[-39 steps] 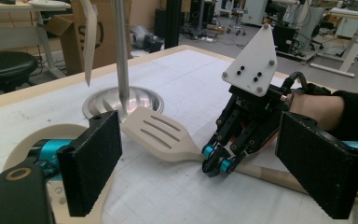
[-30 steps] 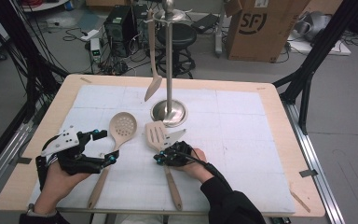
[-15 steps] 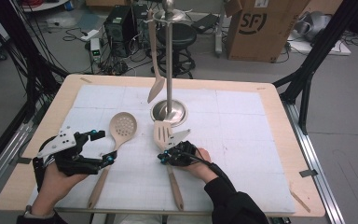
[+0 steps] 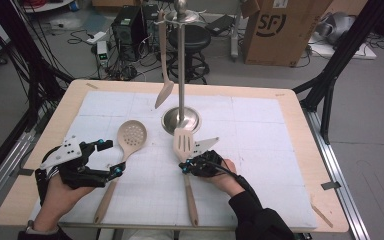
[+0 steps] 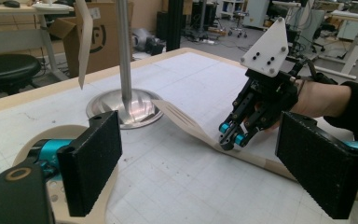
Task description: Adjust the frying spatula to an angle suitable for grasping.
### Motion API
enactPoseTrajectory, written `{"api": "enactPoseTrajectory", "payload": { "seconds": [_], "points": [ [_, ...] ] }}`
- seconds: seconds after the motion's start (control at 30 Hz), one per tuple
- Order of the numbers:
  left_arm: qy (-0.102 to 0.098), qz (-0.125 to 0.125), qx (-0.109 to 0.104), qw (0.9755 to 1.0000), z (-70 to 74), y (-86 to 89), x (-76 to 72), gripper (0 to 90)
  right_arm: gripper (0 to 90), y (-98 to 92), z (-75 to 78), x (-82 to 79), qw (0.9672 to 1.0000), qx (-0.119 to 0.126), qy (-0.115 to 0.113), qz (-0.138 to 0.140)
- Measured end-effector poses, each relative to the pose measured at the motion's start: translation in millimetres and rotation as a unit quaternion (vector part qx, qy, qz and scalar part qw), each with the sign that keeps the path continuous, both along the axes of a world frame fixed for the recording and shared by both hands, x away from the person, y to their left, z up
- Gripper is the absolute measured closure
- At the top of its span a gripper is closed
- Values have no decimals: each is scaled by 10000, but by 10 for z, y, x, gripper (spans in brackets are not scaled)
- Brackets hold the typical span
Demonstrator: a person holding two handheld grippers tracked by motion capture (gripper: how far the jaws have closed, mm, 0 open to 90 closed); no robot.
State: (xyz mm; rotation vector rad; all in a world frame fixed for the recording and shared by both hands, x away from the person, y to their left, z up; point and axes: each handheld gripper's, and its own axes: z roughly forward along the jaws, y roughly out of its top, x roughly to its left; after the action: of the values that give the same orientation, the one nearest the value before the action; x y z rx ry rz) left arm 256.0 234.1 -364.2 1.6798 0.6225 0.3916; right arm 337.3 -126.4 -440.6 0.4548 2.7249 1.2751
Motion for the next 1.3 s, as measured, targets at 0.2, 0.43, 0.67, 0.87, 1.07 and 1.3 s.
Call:
{"api": "enactPoseTrajectory", "payload": {
  "seconds": [0.2,0.43,0.67,0.87,1.07,1.3],
  "points": [
    [23,-24,33,10000,-16,-31,10,151,900,-39,1,-6,10000,6,42,-80],
    [37,-92,63,9999,-19,-100,46,151,900,106,-5,-52,9996,-231,-112,-123],
    [82,-150,110,9998,-31,-152,98,151,900,241,-16,9,9987,-488,-53,-142],
    [52,-186,86,9998,-14,-165,96,151,900,226,6,39,9974,-634,-109,-326],
    [24,-166,19,9999,2,-122,75,151,900,104,16,92,9960,-648,-53,-621],
    [36,-121,47,9999,-8,-101,64,151,900,-57,-3,79,9967,-442,106,-669]
  ]
}}
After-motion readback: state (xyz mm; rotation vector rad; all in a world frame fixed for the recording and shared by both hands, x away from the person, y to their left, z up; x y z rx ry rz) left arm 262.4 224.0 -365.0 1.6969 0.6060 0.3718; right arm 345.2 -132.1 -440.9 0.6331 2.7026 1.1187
